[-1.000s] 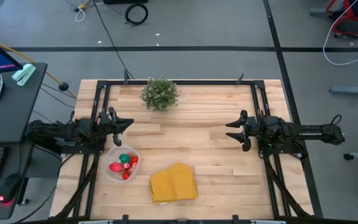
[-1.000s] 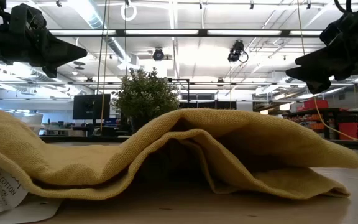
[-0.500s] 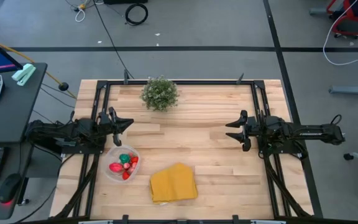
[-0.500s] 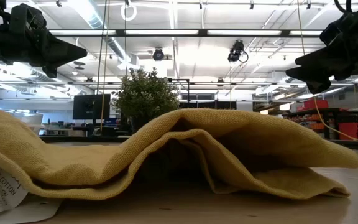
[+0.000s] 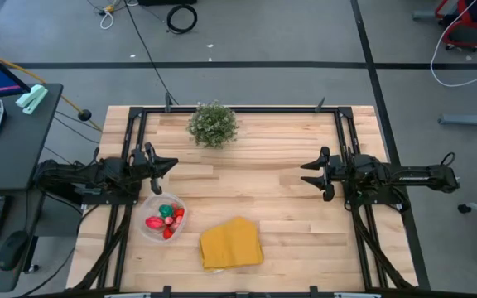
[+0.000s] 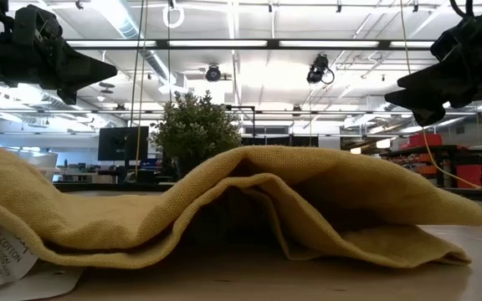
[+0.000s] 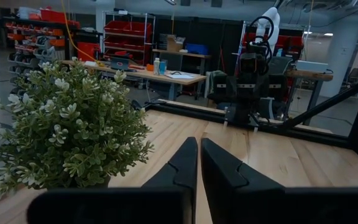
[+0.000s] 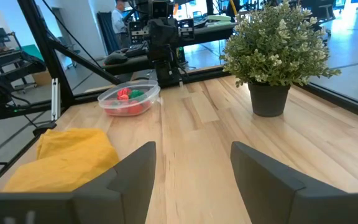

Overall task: Pick and placing Produce into tupperware
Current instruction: Return to Home Position

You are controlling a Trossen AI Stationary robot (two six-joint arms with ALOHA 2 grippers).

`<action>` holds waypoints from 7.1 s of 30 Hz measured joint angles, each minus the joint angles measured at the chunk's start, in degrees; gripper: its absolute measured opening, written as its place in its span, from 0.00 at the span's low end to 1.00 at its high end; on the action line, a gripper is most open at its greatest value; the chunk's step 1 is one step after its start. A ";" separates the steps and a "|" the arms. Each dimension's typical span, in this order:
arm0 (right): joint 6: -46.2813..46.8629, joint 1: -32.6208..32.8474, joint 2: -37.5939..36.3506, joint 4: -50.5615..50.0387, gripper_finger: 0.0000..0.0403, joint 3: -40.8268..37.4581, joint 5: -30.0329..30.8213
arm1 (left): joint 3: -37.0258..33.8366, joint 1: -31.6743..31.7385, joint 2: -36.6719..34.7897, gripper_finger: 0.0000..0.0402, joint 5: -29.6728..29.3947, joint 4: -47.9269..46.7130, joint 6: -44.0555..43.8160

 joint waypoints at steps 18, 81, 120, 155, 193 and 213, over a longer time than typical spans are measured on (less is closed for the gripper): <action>0.00 0.00 0.00 0.01 0.54 0.00 0.00 | 0.00 0.00 0.00 0.06 0.02 0.00 0.00; 0.00 0.00 0.00 0.00 0.54 0.00 0.00 | 0.00 0.00 -0.01 0.08 0.02 -0.01 0.01; 0.00 0.01 -0.01 0.00 0.54 0.00 0.00 | 0.00 0.02 -0.02 0.08 0.02 0.00 0.01; 0.00 0.01 0.00 0.00 0.54 0.00 0.00 | 0.00 0.02 -0.02 0.09 0.01 0.00 0.01; 0.00 0.00 0.00 0.01 0.54 0.00 0.00 | 0.02 0.00 -0.02 0.09 0.00 0.00 0.00; 0.00 0.00 -0.01 0.00 0.54 0.00 0.00 | 0.00 0.00 0.00 0.09 0.02 0.00 0.00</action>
